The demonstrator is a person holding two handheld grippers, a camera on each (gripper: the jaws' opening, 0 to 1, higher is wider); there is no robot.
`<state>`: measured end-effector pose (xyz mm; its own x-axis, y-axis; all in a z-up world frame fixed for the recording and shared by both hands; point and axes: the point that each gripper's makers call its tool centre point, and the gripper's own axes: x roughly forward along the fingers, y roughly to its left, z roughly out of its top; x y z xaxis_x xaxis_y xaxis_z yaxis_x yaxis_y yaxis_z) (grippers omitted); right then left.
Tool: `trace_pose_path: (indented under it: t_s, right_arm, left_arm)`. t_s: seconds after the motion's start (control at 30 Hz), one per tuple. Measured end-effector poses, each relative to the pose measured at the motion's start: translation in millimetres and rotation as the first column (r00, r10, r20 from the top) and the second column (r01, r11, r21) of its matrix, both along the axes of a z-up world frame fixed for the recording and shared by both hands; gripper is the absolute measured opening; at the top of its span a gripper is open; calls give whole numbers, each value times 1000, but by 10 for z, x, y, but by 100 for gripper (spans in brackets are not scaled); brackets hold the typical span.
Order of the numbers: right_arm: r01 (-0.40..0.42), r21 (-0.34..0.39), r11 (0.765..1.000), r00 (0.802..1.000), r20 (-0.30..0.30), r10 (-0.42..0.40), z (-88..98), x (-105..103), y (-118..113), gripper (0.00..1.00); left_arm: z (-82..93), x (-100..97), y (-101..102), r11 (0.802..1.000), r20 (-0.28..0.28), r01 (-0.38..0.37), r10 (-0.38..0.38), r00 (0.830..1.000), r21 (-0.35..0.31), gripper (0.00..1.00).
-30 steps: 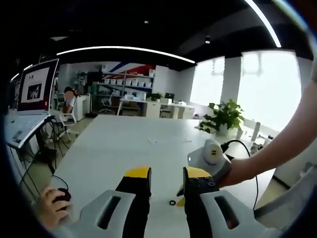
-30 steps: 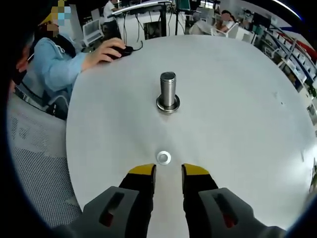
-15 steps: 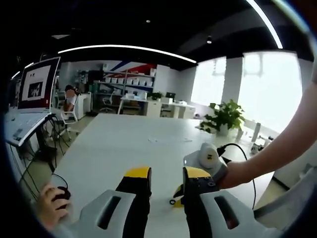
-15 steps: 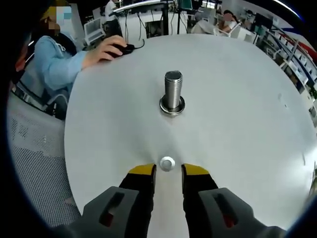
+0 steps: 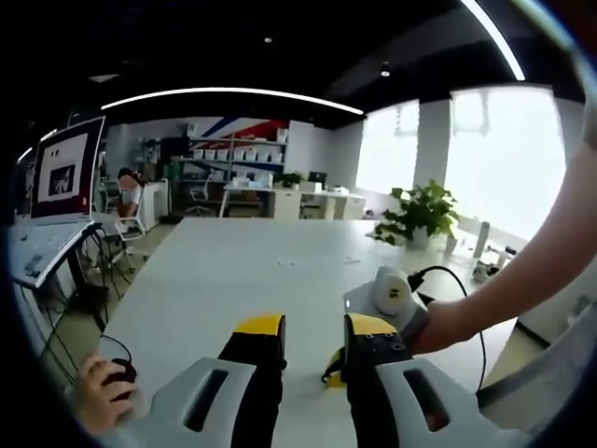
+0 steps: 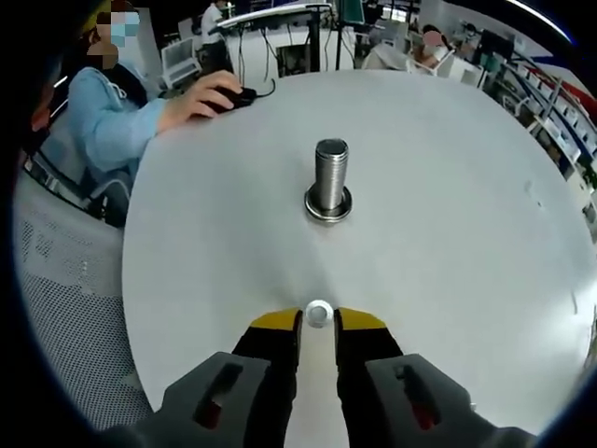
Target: Place the washer onto the threaded stud by aligning its center hole with the stud, sliding it down to the base, and recovering from edge contact or off-axis alignment until the washer reaches the visible bottom stop.
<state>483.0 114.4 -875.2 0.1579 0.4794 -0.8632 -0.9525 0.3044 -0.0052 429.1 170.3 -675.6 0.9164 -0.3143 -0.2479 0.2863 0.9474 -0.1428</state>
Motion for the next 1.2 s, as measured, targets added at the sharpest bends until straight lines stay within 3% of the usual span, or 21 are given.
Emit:
trace_pose_path:
  t_s: [0.63,0.7,0.93,1.2]
  right_arm:
    - [9,-1,1000,1000,13,-9,5,-5,-21,14]
    - [46,30,999,999,-7,-46,49,-14,-15,13]
    - [41,23,999,999,14,-41,119,12,-96,13]
    - [54,63,997,998,27,-56,297,36,-192,13]
  left_arm:
    - [3,7,8,1000,0,-2,2,1000,1,23]
    - [-3,11,6,1000,-2,-1,1,1000,2,23]
    - [-20,8,-6,1000,-9,2,-2,1000,3,23]
    - [-33,7,-38,1000,-10,12,-12,1000,11,23]
